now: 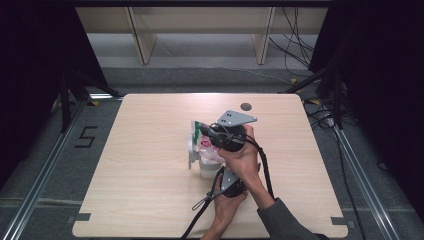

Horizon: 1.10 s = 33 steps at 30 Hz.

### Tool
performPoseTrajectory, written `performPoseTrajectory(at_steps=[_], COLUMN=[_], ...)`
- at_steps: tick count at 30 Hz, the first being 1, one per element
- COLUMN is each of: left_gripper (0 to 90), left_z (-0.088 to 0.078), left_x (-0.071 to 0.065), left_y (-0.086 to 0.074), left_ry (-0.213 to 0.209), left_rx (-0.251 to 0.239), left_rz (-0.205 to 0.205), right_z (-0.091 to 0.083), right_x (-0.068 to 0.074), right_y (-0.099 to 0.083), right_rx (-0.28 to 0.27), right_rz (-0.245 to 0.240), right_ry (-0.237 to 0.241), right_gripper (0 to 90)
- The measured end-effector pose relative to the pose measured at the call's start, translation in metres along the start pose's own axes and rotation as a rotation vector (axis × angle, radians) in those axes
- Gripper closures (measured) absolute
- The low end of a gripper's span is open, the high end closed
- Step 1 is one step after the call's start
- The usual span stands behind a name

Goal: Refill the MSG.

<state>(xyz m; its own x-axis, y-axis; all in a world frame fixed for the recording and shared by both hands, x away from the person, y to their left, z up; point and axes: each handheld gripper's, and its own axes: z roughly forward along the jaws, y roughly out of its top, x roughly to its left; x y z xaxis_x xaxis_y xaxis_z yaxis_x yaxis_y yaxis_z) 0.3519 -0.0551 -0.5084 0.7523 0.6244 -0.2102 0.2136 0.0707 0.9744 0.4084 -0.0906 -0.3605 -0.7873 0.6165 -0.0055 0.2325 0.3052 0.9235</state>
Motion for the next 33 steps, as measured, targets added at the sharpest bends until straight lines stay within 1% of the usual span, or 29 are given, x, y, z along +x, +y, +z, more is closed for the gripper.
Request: performPoseTrajectory(at_steps=[2, 3, 5, 6, 8, 10, 12, 13, 14, 15, 16, 18, 19, 20, 21, 22, 23, 24, 27, 28, 29, 30, 31, 33], left_gripper=[78.8, 78.7, 78.8, 78.8, 78.8, 78.8, 78.7, 78.7, 78.7, 78.7, 78.7, 78.6, 78.6, 78.6, 78.6, 78.6, 78.6, 78.7, 78.6, 78.6, 78.6, 78.6, 78.5, 78.5], left_z=[0.000, 0.001, 0.000, 0.000, 0.000, 0.000, 0.000, 0.000, 0.001, 0.001, 0.000, 0.001, 0.001, 0.001, 0.001, 0.002, 0.002, 0.001, 0.000, -0.001, -0.001, -0.001, -0.001, -0.002], left_x=[0.000, 0.000, 0.000, 0.000, -0.001, 0.000, -0.001, -0.001, 0.000, 0.000, 0.000, 0.000, 0.000, 0.001, 0.001, 0.000, 0.000, 0.001, 0.002, 0.003, 0.003, 0.003, 0.003, 0.003], left_y=[0.000, 0.000, 0.000, 0.000, 0.000, 0.000, 0.000, 0.000, -0.001, 0.000, -0.001, -0.001, -0.001, -0.002, -0.002, -0.003, -0.003, -0.002, -0.002, -0.002, -0.002, -0.002, -0.001, -0.001], left_ry=[0.000, 0.000, 0.002, 0.000, -0.001, 0.000, 0.000, 0.000, 0.002, 0.003, 0.003, -0.002, 0.004, 0.003, 0.004, 0.014, 0.014, 0.005, 0.007, 0.008, 0.010, 0.010, 0.011, 0.011], left_rx=[-0.003, -0.007, 0.004, 0.003, -0.009, -0.003, -0.005, -0.007, -0.004, 0.001, 0.002, -0.002, 0.002, 0.009, 0.011, -0.006, -0.005, 0.010, 0.016, 0.019, 0.021, 0.021, 0.030, 0.030], left_rz=[0.000, -0.006, 0.004, 0.004, -0.008, -0.003, -0.003, -0.006, -0.006, -0.003, 0.000, -0.008, -0.004, -0.002, -0.001, -0.007, -0.007, -0.002, 0.007, 0.010, 0.012, 0.012, 0.020, 0.023], right_z=[0.001, 0.001, 0.000, 0.000, 0.001, 0.001, 0.000, 0.000, 0.000, 0.000, 0.000, -0.002, -0.001, -0.003, -0.004, -0.005, -0.005, -0.008, -0.010, -0.009, -0.010, -0.011, -0.011, -0.014], right_x=[0.001, 0.001, -0.001, 0.000, 0.001, 0.000, 0.000, 0.000, -0.001, -0.001, -0.001, -0.001, -0.003, -0.003, -0.004, -0.005, -0.006, -0.006, -0.007, -0.008, -0.008, -0.007, -0.007, -0.007], right_y=[0.000, 0.000, 0.000, 0.000, 0.000, 0.000, 0.000, 0.000, 0.000, 0.000, 0.000, 0.000, 0.000, 0.000, 0.000, 0.001, 0.001, 0.002, 0.003, 0.004, 0.004, 0.004, 0.004, 0.005], right_rx=[-0.005, -0.004, -0.002, 0.000, -0.003, -0.003, 0.001, -0.010, 0.001, 0.002, 0.003, 0.009, -0.003, 0.004, -0.002, -0.007, -0.017, -0.009, -0.020, -0.034, -0.028, -0.032, -0.034, -0.026], right_rz=[0.002, 0.004, 0.001, 0.000, -0.001, 0.005, -0.001, -0.010, -0.004, 0.002, 0.006, 0.004, -0.003, 0.004, 0.012, 0.012, 0.004, 0.009, 0.016, -0.006, -0.010, -0.005, 0.007, 0.017], right_ry=[-0.010, -0.008, 0.008, 0.004, -0.010, -0.008, 0.001, -0.008, -0.001, -0.004, 0.007, -0.001, 0.008, 0.009, 0.004, 0.015, 0.008, 0.013, 0.016, 0.033, 0.026, 0.023, 0.032, 0.023], right_gripper=[87.2, 87.2, 87.2, 87.1, 87.1, 87.1, 87.1, 87.1, 87.1, 87.2, 87.2, 87.4, 87.5, 87.6, 87.7, 87.8, 87.9, 88.0, 88.2, 88.3, 88.4, 88.5, 88.5, 88.7])
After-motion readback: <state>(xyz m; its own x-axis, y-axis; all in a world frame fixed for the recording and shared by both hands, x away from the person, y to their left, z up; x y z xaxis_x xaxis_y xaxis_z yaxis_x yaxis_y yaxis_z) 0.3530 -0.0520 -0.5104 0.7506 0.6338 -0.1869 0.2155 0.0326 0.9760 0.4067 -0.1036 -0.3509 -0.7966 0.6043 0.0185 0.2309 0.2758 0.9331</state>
